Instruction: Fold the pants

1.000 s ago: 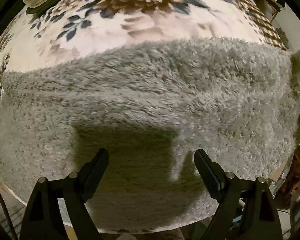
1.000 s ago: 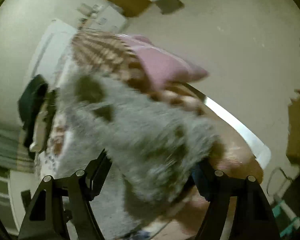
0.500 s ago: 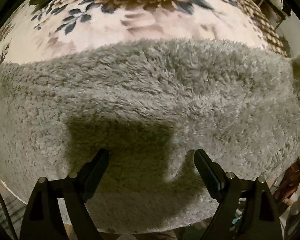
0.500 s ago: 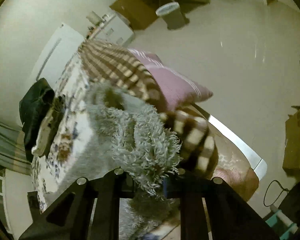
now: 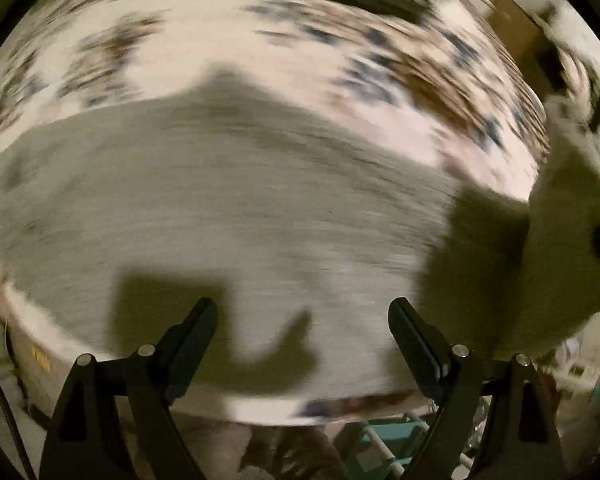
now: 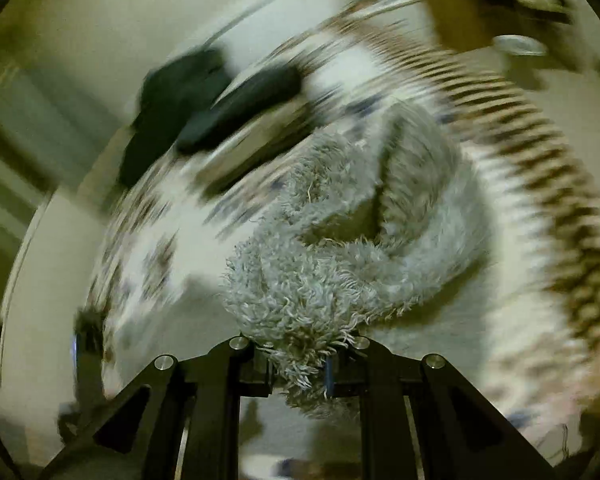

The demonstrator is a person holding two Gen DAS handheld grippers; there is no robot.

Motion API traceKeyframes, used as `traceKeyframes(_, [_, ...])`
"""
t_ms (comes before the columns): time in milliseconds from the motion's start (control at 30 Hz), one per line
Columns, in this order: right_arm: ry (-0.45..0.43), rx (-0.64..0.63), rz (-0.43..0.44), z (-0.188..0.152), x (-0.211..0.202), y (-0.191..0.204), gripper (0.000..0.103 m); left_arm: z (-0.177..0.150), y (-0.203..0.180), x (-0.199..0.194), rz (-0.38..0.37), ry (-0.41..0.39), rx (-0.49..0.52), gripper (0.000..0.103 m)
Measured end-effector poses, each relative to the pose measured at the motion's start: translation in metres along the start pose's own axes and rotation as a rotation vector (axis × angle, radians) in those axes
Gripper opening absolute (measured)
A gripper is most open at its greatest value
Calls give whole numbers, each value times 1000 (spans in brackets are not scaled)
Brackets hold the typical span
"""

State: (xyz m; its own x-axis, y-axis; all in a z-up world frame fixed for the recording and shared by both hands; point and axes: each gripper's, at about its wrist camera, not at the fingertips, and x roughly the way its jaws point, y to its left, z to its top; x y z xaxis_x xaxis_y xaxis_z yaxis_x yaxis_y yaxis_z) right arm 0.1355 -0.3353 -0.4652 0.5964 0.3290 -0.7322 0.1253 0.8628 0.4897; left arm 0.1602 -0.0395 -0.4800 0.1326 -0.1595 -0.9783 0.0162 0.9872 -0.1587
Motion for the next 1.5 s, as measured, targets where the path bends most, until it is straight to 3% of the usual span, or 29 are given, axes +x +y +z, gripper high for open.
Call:
traceKeyframes(133, [167, -169, 74, -50, 84, 107, 18, -1, 93, -25, 77, -45, -129, 87])
traceKeyframes(233, [278, -274, 78, -93, 138, 157, 18, -4, 155, -29, 122, -47, -208, 87])
traceKeyframes(300, [346, -307, 46, -113, 167, 168, 23, -1, 178, -23, 117, -35, -255, 87])
traceKeyframes(333, [409, -284, 34, -121, 183, 167, 30, 1, 187, -22, 95, -35, -270, 87])
traceKeyframes(367, [449, -262, 25, -125, 191, 165, 54, 6, 191, -20, 71, -37, -276, 87])
traceKeyframes(400, [465, -232, 45, -126, 191, 163, 74, 11, 192, -18, 33, -42, -275, 87])
traceKeyframes(433, [472, -193, 95, -124, 184, 160, 101, 14, 192, -18, 0, -44, -272, 87])
traceKeyframes(533, [454, -116, 129, -113, 155, 146, 101, 38, 172, -8, -142, -18, -236, 87])
traceKeyframes(633, [405, 21, 90, -98, 115, 113, 101, 62, 139, 5, -249, 9, -165, 87])
traceKeyframes(833, [334, 254, -156, -88, 64, 17, 101, 87, 44, 19, -305, 51, 80, 87])
traceKeyframes(933, [316, 308, -217, -85, 56, -17, 101, 89, 2, 37, -274, 88, 207, 87])
traceKeyframes(1000, [310, 339, -224, -84, 61, -30, 101, 95, -12, 53, -266, 126, 214, 86])
traceKeyframes(1067, [308, 385, -217, -81, 62, -48, 100, 103, -16, 64, -270, 110, 188, 61])
traceKeyframes(1100, [308, 401, -205, -78, 61, -55, 100, 107, -16, 70, -285, 110, 190, 25])
traceKeyframes(1167, [309, 424, -195, -75, 67, -62, 100, 109, -4, 74, -292, 114, 150, 16])
traceKeyframes(1233, [311, 443, -186, -69, 72, -69, 100, 112, 21, 63, -242, 45, 133, 16])
traceKeyframes(1267, [311, 449, -182, -65, 73, -72, 100, 112, 31, 62, -254, 54, 119, 16])
traceKeyframes(1367, [333, 432, -153, -55, 90, -70, 100, 110, 60, 59, -396, 118, -19, 28])
traceKeyframes(1433, [362, 413, -132, -52, 100, -68, 100, 104, 69, 44, -470, 105, -41, 52])
traceKeyframes(1500, [382, 403, -122, -50, 106, -68, 100, 95, 76, 27, -479, 65, -31, 67])
